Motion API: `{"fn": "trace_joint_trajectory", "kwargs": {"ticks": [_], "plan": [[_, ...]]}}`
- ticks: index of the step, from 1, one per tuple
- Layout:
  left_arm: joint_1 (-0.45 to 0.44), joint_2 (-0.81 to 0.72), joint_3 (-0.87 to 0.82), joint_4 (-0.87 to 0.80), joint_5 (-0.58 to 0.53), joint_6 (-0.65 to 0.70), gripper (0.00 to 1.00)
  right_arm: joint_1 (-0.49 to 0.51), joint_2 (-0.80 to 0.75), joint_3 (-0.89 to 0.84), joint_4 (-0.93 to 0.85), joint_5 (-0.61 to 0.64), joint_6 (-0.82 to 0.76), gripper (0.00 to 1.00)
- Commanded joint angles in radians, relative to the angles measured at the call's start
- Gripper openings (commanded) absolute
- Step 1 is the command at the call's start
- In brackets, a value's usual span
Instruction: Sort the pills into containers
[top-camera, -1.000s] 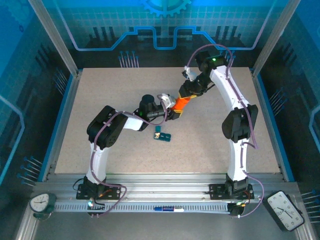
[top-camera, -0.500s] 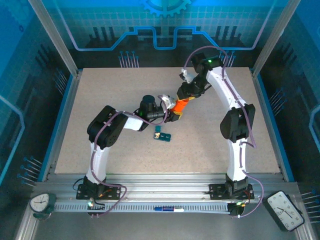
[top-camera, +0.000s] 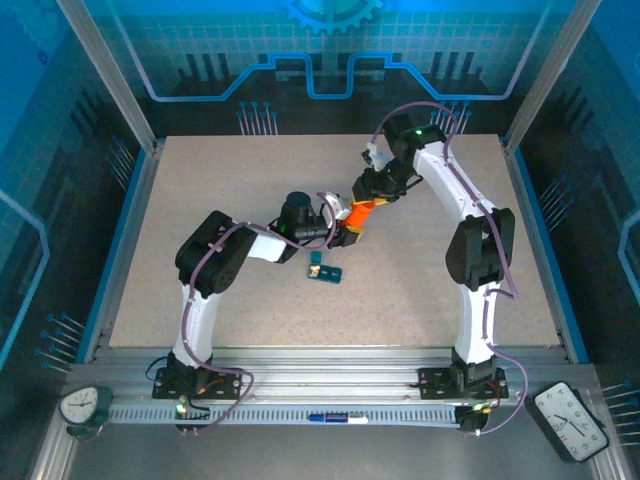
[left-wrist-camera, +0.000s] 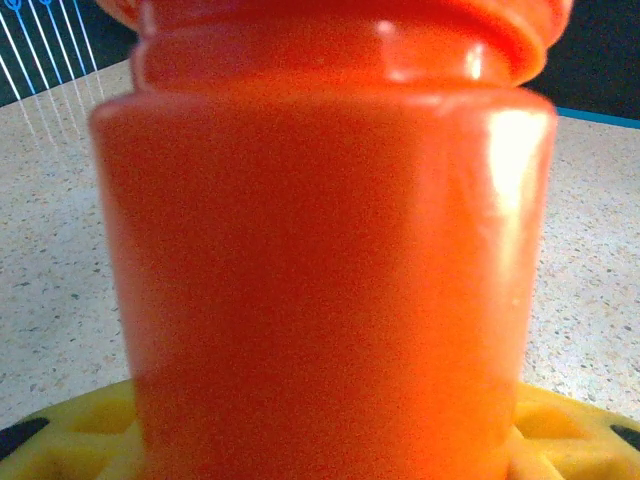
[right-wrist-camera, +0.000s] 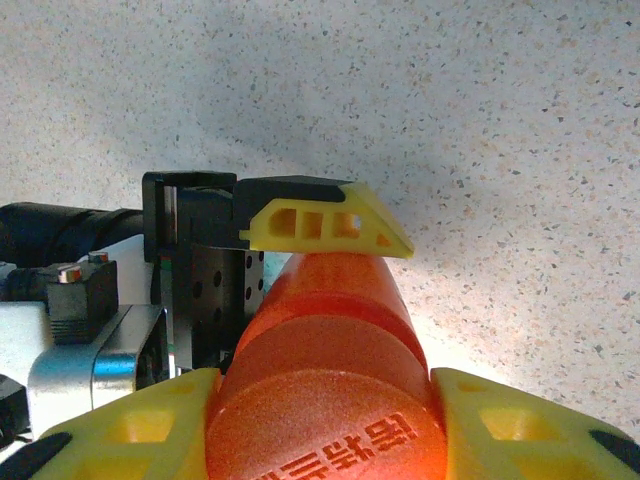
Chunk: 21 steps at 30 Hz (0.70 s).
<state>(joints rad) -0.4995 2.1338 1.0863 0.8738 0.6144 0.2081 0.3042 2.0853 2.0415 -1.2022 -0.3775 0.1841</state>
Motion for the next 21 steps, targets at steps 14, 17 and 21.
{"fn": "trace_joint_trajectory", "kwargs": {"ticks": [14, 17, 21], "plan": [[-0.017, -0.034, 0.023, 0.228, 0.031, -0.006, 0.0, 0.029, 0.018, 0.07, -0.01, -0.067, 0.035, 0.62], [-0.018, -0.034, 0.021, 0.227, 0.033, -0.007, 0.0, 0.023, 0.018, 0.102, -0.016, -0.068, 0.04, 0.65], [-0.018, -0.033, 0.021, 0.228, 0.03, -0.013, 0.0, 0.012, 0.018, 0.154, -0.016, -0.077, 0.053, 0.71]]}}
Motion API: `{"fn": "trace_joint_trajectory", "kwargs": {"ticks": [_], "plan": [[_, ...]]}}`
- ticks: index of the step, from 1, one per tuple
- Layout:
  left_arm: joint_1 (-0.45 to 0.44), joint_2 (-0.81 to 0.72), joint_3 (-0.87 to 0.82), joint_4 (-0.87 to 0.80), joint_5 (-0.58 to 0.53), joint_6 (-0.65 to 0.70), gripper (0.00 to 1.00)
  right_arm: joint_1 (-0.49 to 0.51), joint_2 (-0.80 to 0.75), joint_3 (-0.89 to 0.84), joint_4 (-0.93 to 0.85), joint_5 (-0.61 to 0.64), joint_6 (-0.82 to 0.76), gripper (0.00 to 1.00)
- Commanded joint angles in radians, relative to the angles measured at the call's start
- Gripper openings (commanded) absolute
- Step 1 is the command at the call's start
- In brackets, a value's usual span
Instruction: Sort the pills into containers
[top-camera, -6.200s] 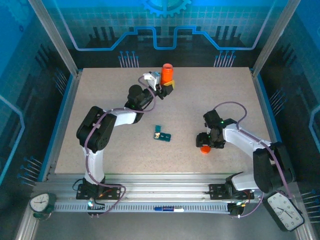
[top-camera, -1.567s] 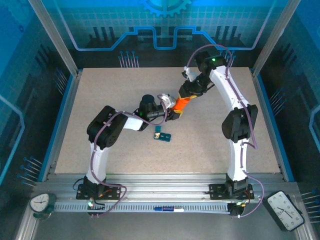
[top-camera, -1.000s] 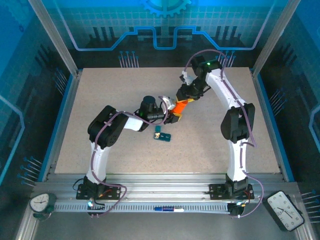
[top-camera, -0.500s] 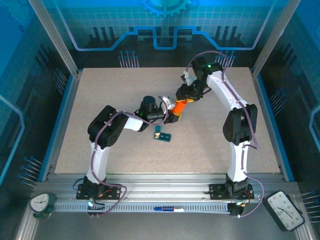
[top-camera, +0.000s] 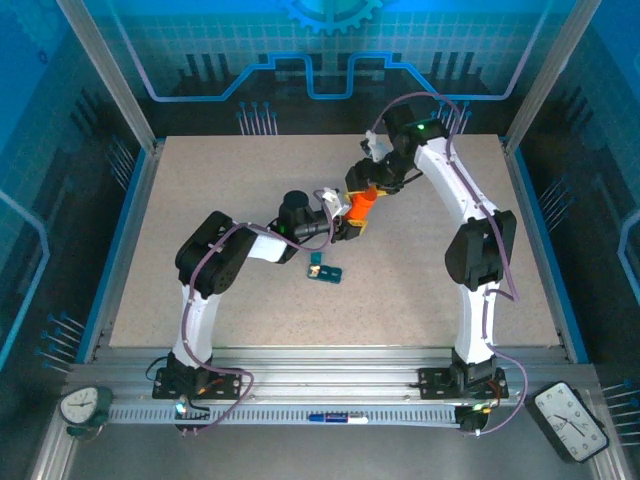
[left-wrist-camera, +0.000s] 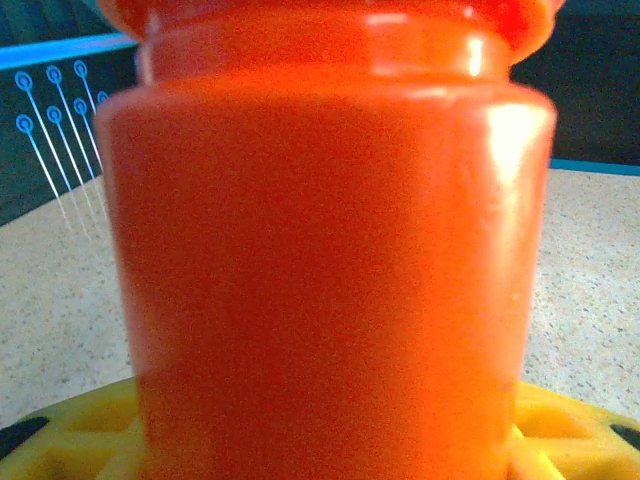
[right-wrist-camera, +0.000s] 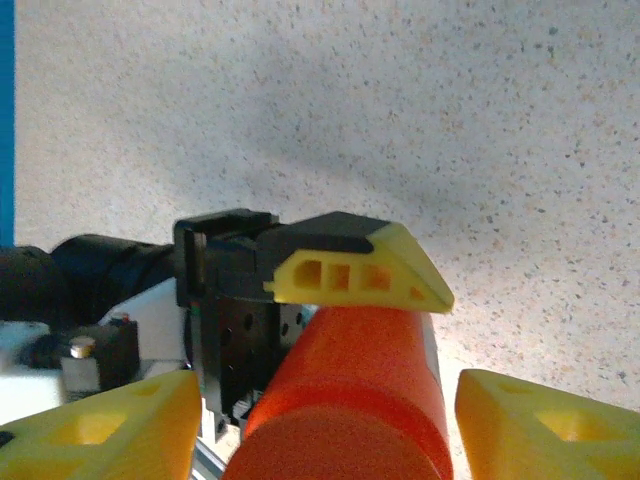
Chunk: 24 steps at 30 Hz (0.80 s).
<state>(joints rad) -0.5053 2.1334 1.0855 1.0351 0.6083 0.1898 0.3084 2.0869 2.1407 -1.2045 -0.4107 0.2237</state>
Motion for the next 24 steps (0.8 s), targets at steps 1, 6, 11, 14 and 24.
{"fn": "trace_joint_trajectory", "kwargs": {"ticks": [1, 6, 11, 14, 24], "plan": [[-0.013, -0.031, 0.022, 0.069, 0.035, 0.002, 0.0, 0.004, 0.016, 0.069, -0.01, -0.046, 0.021, 0.73], [-0.009, -0.026, 0.022, 0.085, 0.033, -0.026, 0.0, -0.027, -0.021, 0.104, 0.048, -0.064, 0.071, 0.77], [0.001, -0.015, 0.026, 0.123, 0.03, -0.081, 0.0, -0.079, -0.132, 0.012, 0.202, -0.089, 0.149, 0.78], [0.008, -0.01, 0.035, 0.148, 0.031, -0.126, 0.0, -0.109, -0.232, -0.133, 0.353, -0.095, 0.192, 0.78], [0.021, -0.009, 0.086, 0.178, 0.051, -0.274, 0.0, -0.136, -0.52, -0.627, 0.779, -0.053, 0.136, 0.78]]}}
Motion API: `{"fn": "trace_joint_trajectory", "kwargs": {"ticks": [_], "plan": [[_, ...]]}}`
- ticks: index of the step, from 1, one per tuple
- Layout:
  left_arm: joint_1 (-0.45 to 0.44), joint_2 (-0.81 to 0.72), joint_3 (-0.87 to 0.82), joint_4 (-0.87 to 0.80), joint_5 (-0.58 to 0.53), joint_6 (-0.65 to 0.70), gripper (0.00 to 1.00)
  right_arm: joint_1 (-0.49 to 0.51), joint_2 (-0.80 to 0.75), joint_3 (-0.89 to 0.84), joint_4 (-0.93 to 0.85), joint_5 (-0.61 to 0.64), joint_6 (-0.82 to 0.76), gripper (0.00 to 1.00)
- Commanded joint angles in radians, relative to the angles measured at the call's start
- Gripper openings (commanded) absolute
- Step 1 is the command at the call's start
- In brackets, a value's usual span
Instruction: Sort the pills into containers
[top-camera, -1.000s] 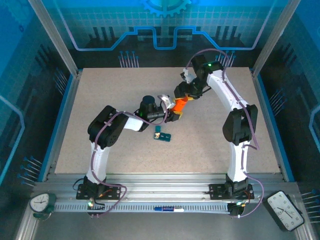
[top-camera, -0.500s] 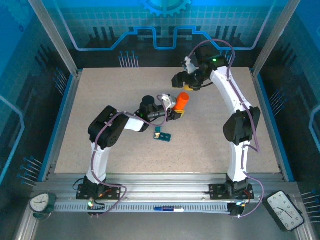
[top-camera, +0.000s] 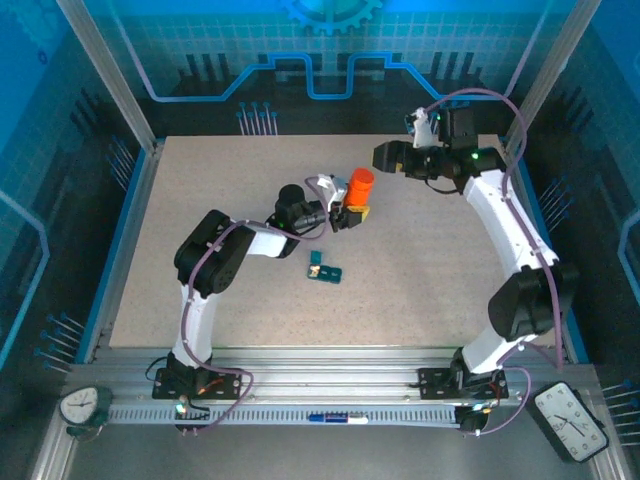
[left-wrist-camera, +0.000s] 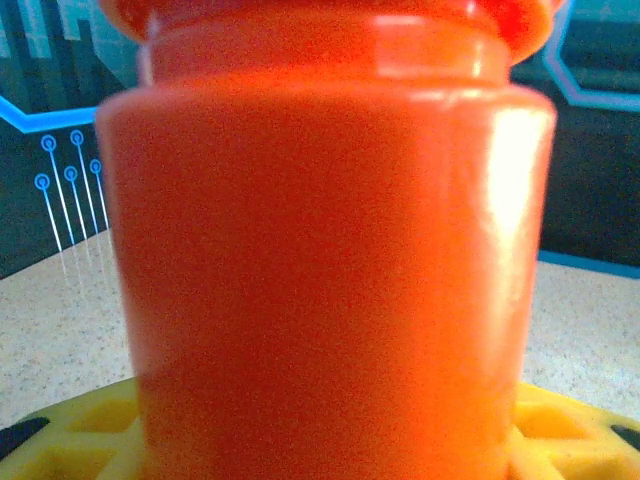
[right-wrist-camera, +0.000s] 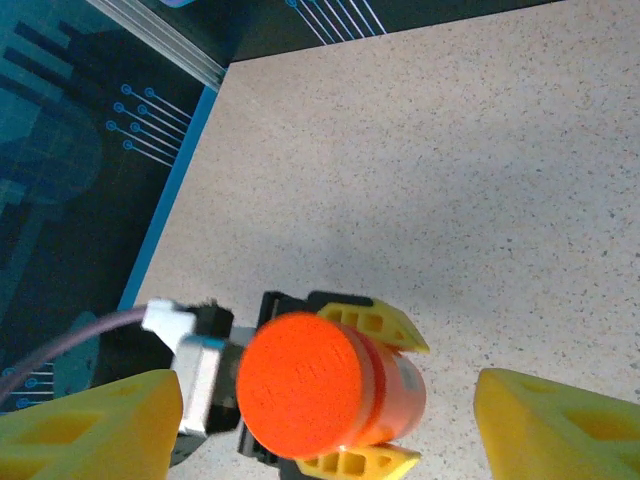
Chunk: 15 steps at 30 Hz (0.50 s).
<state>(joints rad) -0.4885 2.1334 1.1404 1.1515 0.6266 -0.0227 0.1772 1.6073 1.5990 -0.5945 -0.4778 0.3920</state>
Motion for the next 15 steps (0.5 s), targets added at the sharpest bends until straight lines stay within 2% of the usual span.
{"fn": "trace_joint_trajectory", "kwargs": {"ticks": [1, 7, 15], "plan": [[0.004, -0.01, 0.034, 0.069, 0.045, -0.066, 0.0, -0.002, -0.057, -0.119, 0.197, 0.013, -0.042, 0.78], [0.005, -0.011, 0.058, 0.091, 0.087, -0.132, 0.0, 0.017, -0.115, -0.228, 0.324, 0.008, -0.079, 0.82], [0.005, -0.011, 0.08, 0.086, 0.123, -0.181, 0.0, 0.057, -0.081, -0.195, 0.313, 0.051, -0.137, 0.83]]}}
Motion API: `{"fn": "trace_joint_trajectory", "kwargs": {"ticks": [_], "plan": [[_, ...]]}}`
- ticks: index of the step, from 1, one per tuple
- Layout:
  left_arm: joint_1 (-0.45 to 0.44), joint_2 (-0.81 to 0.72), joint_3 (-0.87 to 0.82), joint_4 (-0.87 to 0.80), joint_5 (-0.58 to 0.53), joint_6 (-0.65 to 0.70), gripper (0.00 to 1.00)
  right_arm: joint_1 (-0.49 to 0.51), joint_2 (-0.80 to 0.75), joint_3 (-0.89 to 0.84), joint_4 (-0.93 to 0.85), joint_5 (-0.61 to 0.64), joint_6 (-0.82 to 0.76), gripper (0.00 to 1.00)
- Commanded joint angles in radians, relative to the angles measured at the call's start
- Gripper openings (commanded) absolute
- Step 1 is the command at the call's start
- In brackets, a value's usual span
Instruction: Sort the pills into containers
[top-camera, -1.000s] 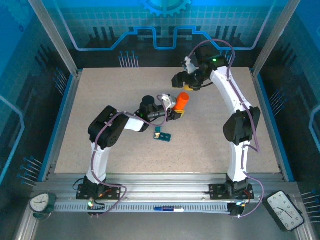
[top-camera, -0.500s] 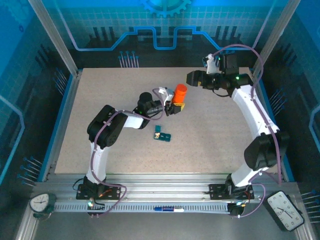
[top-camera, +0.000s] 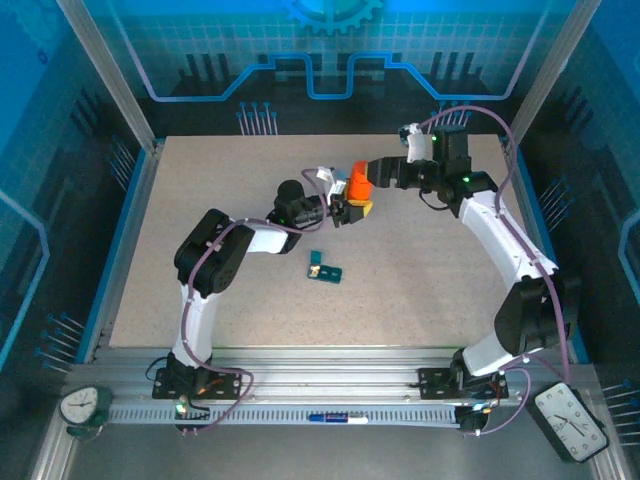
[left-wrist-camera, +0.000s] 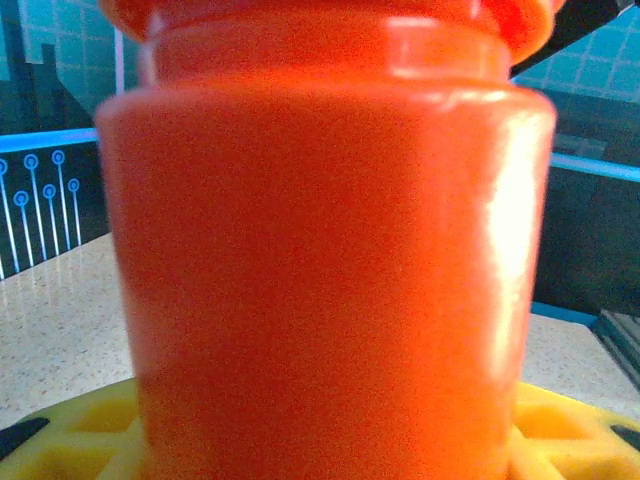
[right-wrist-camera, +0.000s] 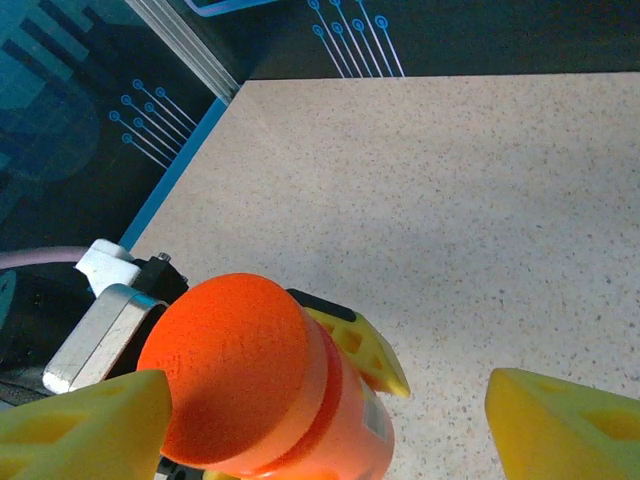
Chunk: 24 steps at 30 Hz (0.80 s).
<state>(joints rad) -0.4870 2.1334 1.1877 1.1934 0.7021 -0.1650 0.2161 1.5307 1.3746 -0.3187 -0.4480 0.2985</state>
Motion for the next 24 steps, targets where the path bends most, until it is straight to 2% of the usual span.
{"fn": "trace_joint_trajectory", "kwargs": {"ticks": [1, 18, 24], "plan": [[0.004, -0.011, 0.035, 0.04, 0.051, -0.042, 0.0, 0.022, -0.001, 0.032, 0.041, 0.025, -0.047, 0.83], [0.004, -0.012, 0.052, 0.009, 0.077, -0.056, 0.0, 0.077, 0.042, 0.097, -0.014, 0.039, -0.112, 0.81], [0.004, -0.011, 0.055, 0.003, 0.08, -0.056, 0.0, 0.087, 0.05, 0.104, -0.044, 0.056, -0.133, 0.76]]}}
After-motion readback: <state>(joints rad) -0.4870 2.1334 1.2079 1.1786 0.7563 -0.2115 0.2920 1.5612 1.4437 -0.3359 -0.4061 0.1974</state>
